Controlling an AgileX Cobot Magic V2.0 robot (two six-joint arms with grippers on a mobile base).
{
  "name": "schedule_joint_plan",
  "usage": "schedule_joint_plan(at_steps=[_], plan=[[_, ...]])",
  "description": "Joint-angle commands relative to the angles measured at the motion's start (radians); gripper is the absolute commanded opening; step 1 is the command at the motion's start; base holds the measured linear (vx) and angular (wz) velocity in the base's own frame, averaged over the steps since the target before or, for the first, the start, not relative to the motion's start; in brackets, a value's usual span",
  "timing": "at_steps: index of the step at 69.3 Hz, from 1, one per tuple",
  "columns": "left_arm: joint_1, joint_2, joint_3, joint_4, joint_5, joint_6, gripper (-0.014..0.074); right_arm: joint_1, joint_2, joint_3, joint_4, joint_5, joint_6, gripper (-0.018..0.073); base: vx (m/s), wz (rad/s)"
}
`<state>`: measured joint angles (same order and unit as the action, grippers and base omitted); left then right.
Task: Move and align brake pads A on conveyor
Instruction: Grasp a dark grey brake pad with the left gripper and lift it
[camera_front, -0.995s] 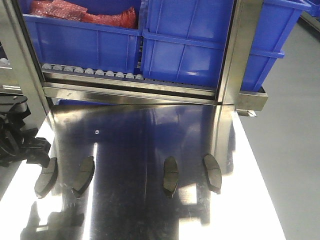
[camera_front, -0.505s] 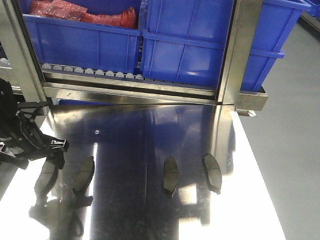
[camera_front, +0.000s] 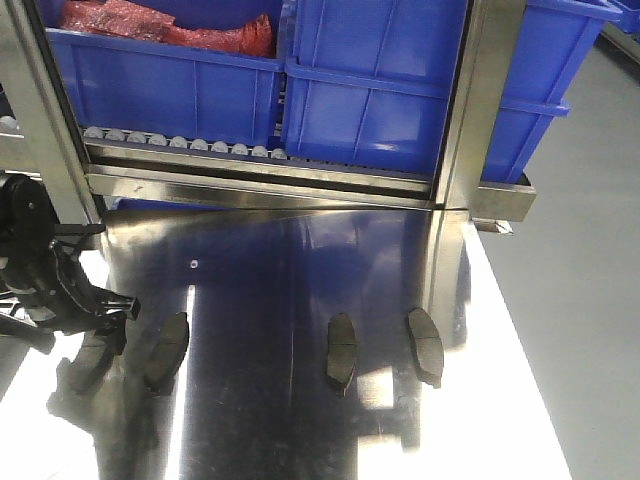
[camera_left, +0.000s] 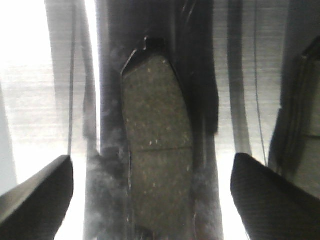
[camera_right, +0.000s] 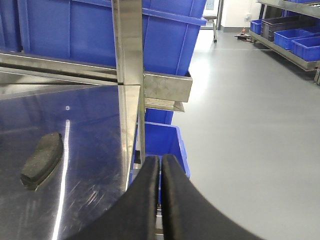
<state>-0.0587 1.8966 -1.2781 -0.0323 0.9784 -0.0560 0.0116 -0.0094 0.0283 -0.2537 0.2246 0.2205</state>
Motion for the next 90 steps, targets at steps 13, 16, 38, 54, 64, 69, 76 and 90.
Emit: schedule_joint_plan(at_steps=[13,16,38,54,64,69,76,90], plan=[[-0.007,-0.035,-0.03,-0.001,-0.057,-0.012,0.059,-0.005,-0.011,0.005,-0.008,-0.071,-0.009,-0.0008,0.0,0.0],[-0.007,-0.034,-0.03,-0.001,-0.063,-0.012,0.059,-0.005,-0.011,0.005,-0.008,-0.071,-0.009,-0.0008,0.0,0.0],[-0.008,-0.017,-0.034,-0.001,-0.05,-0.012,0.0582,-0.005,-0.011,0.005,-0.008,-0.071,-0.009,-0.0008,0.0,0.0],[-0.018,-0.002,-0.034,-0.002,-0.043,-0.027,0.0444,-0.005,-0.011,0.005,-0.008,-0.071,-0.009,-0.0008,0.0,0.0],[-0.026,0.001,-0.034,0.008,-0.034,-0.03,0.0157,-0.005,-0.011,0.005,-0.008,-0.071,-0.009,-0.0008,0.0,0.0],[-0.026,0.001,-0.034,0.007,-0.026,-0.03,-0.001,-0.005,-0.011,0.005,-0.008,-0.071,-0.009,-0.0008,0.0,0.0],[-0.026,0.001,-0.034,0.007,-0.015,-0.03,-0.0008,-0.005,-0.011,0.005,-0.008,-0.071,-0.009,-0.0008,0.0,0.0],[-0.026,-0.02,-0.041,0.009,0.005,-0.03,-0.0008,-0.005,-0.011,0.005,-0.008,-0.071,-0.009,-0.0008,0.0,0.0]])
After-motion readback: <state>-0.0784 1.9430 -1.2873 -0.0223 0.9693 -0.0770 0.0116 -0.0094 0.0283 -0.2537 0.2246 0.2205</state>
